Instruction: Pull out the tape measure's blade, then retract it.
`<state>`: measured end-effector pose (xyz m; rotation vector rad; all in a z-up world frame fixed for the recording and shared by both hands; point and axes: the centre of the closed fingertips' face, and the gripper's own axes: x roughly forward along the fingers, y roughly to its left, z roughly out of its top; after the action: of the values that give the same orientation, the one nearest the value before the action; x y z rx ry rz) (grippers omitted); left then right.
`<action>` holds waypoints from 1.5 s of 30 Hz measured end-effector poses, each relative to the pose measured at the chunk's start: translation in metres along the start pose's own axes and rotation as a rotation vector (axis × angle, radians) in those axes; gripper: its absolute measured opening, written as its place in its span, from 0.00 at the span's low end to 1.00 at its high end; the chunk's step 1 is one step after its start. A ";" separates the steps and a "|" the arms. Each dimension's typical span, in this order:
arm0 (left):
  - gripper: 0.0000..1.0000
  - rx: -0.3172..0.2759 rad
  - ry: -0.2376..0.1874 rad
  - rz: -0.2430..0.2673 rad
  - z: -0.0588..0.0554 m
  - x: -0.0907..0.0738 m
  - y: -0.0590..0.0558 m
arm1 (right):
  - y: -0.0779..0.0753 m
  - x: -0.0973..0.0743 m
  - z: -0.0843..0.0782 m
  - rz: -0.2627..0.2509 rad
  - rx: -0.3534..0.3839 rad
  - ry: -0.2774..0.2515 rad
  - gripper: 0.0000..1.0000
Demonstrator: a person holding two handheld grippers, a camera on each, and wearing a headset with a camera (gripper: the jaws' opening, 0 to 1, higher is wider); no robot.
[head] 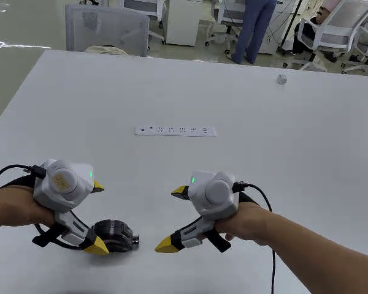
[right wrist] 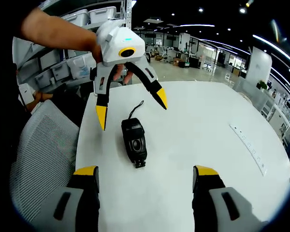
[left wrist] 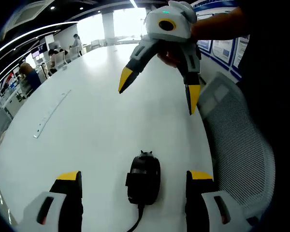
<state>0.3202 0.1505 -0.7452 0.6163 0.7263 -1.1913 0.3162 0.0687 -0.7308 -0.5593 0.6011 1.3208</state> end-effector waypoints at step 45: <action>0.34 -0.004 0.172 -0.082 -0.031 0.045 -0.012 | 0.014 0.059 -0.011 0.165 -0.103 0.151 0.55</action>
<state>0.3126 0.1438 -0.8001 0.6968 0.9057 -1.2216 0.3105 0.1059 -0.7797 -0.7103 0.7187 1.4803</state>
